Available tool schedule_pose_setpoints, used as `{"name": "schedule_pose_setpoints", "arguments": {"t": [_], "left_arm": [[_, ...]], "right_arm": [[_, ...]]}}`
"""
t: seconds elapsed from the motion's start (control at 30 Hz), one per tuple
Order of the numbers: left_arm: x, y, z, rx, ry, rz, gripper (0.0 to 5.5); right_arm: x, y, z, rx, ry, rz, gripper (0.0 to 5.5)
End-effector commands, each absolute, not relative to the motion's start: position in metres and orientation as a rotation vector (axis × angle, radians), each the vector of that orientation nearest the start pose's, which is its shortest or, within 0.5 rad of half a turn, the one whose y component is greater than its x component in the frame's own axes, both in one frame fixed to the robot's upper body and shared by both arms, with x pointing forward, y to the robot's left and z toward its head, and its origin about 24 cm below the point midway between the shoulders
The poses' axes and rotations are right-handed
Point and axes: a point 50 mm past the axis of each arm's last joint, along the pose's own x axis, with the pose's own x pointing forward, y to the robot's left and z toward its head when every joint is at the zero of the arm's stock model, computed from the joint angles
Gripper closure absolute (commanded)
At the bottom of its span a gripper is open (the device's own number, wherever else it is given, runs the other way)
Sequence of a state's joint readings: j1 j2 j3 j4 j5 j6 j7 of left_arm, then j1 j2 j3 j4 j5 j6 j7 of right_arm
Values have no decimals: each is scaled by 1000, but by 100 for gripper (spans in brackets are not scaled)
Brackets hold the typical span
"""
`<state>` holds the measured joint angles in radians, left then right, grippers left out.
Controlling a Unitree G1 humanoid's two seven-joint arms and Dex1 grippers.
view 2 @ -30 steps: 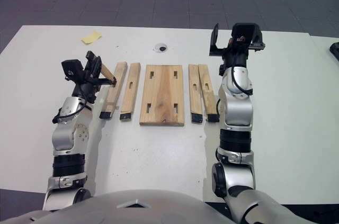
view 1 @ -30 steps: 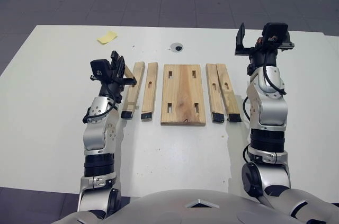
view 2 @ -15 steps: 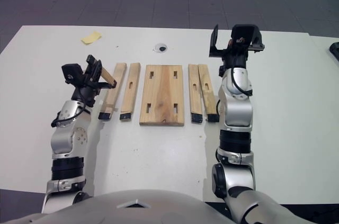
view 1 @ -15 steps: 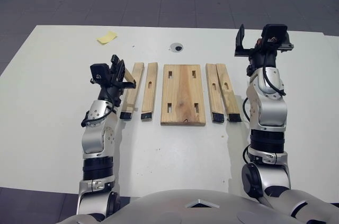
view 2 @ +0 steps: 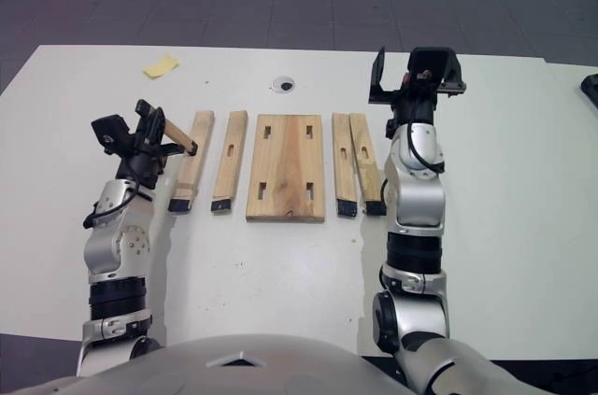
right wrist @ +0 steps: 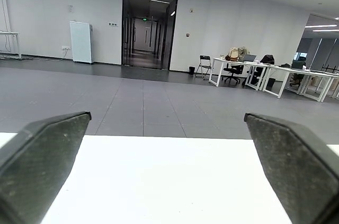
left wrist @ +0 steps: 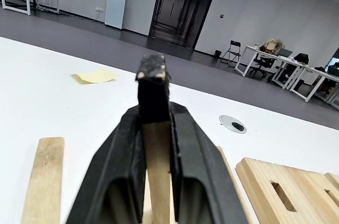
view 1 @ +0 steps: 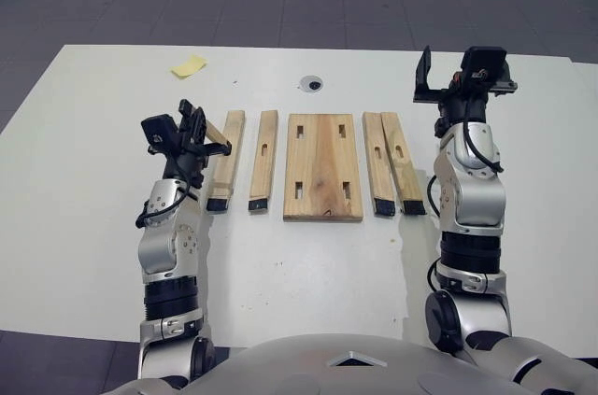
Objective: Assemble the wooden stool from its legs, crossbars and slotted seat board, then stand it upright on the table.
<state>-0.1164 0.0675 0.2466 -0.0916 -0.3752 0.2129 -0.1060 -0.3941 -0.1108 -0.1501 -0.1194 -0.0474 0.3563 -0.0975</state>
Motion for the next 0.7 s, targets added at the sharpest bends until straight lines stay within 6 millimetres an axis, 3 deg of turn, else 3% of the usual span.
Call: {"name": "schedule_pose_setpoints", "arguments": {"t": [0.03,0.3,0.7], "left_arm": [[265,207,61,-355,44,90,508],[262,205,58,-257,79,77,508],[261,189,33,-103,237,52,508]], "right_arm": [[312,-183,149,-91,-164,-190,10],[313,-184,153,-99,-175,-192,10],[316,-176,158,-97,-190,-165,10]]}}
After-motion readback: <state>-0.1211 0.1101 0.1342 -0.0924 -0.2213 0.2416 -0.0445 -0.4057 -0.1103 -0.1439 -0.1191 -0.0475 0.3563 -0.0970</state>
